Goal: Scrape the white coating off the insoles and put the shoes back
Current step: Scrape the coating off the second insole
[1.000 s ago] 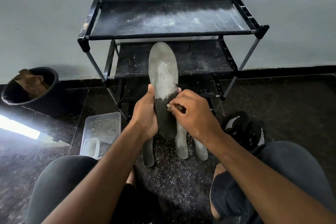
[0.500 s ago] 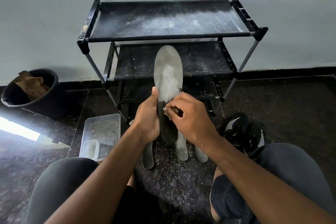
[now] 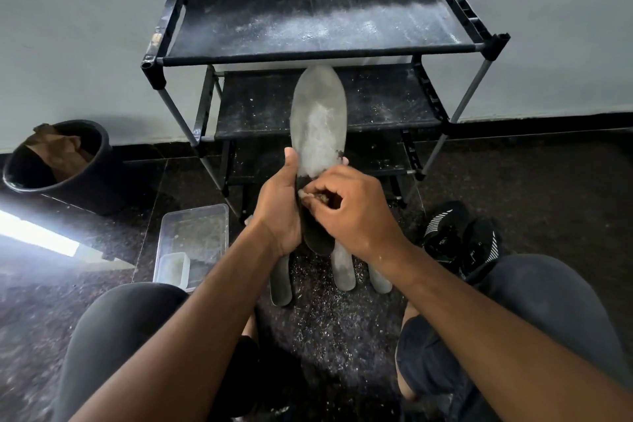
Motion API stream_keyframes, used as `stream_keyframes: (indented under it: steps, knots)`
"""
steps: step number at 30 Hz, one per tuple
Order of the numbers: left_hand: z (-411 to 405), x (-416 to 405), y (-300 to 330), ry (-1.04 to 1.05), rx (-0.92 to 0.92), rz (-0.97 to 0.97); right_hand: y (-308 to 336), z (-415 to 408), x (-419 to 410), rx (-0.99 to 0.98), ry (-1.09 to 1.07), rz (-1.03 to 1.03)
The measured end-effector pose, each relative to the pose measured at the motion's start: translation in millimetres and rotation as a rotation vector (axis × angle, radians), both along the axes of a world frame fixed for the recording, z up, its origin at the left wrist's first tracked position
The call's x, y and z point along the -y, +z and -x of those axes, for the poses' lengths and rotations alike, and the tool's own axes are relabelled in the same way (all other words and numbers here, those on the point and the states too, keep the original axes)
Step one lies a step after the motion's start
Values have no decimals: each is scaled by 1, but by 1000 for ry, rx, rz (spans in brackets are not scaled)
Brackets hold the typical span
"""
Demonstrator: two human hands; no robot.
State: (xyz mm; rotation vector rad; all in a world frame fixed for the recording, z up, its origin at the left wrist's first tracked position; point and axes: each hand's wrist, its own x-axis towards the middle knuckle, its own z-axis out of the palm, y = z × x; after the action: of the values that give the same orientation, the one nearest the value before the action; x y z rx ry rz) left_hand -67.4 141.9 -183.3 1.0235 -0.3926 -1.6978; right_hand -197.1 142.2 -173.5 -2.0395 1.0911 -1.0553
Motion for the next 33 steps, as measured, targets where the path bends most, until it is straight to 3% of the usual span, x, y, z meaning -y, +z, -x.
stream_keyframes:
  steps: [5,11,14,18,23,29,33]
  knots:
    - [-14,6,2,84,-68,44,-1,1,-13,-65,192,-101]
    - [0,0,1,-68,-99,22,-3,-1,-2,-20,-8,41]
    - [-4,2,-2,-17,-33,33,-1,-1,-6,-10,63,-2]
    - [-19,8,-1,64,-172,60,-1,2,-12,-94,224,-65]
    - [-17,7,-1,3,-202,31,-5,3,-1,-135,78,110]
    - [-17,5,1,7,-168,30,-8,2,-12,-144,195,-43]
    - [-8,2,-3,-3,-116,-19,-5,3,-3,-127,107,44]
